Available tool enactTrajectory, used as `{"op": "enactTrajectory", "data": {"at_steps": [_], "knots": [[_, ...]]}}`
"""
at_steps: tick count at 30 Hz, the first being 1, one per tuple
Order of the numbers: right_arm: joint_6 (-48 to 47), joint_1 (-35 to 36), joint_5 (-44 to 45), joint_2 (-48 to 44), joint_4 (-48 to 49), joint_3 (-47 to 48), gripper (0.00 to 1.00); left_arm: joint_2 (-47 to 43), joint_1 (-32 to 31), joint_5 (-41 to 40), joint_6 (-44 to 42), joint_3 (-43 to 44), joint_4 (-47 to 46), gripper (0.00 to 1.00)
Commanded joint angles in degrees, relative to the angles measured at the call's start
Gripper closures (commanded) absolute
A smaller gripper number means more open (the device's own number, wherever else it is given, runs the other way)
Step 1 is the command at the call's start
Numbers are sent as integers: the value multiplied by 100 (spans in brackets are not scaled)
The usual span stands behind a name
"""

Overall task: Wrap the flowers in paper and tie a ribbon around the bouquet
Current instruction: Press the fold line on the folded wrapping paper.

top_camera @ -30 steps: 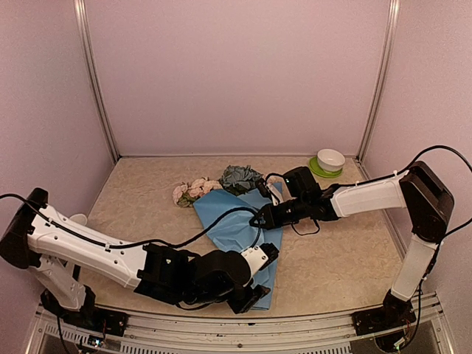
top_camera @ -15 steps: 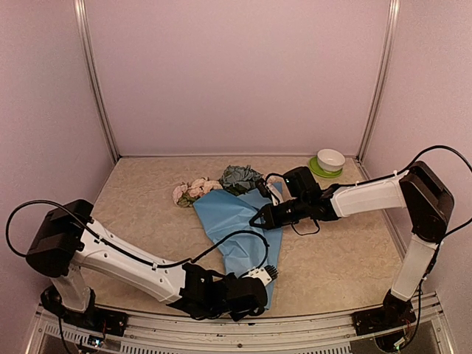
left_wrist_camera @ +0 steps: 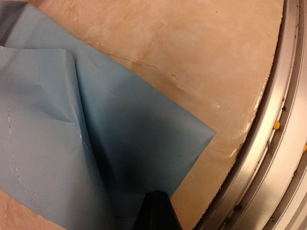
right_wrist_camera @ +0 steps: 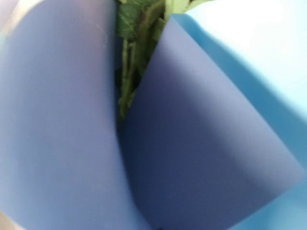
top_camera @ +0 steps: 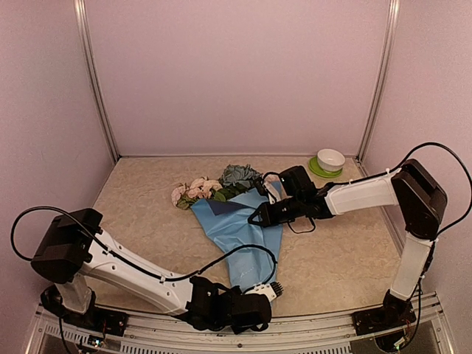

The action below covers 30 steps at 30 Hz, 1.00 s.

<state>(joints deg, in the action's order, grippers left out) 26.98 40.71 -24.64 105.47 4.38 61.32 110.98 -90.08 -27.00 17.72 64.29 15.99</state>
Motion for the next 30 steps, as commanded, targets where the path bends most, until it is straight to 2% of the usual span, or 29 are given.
{"op": "enactTrajectory", "data": {"at_steps": [1,3,6,9,11,14,25,27,30], "knots": [[-35,-72,192,60,126,64,100,-35,0,144,28,127,50,100],[-35,-72,204,9,170,-41,100,-301,-8,495,-111,55,-157,100],[-14,-72,187,-41,203,-140,100,-968,93,1027,-307,-239,-862,92],[38,-72,118,-91,259,-232,100,-1454,561,1351,-161,-619,-1393,90],[63,-64,86,-112,270,-258,100,-1513,948,1290,68,-775,-1443,90],[99,-54,76,-140,300,-317,100,-1270,1224,1067,92,-715,-1312,90],[36,-31,313,-311,79,-293,100,106,964,864,-314,94,-795,90],[-33,-28,397,-384,-197,-171,92,174,947,987,-298,77,-773,90],[-329,-28,579,-677,-747,-75,67,204,949,1085,-233,-2,-792,90]]}}
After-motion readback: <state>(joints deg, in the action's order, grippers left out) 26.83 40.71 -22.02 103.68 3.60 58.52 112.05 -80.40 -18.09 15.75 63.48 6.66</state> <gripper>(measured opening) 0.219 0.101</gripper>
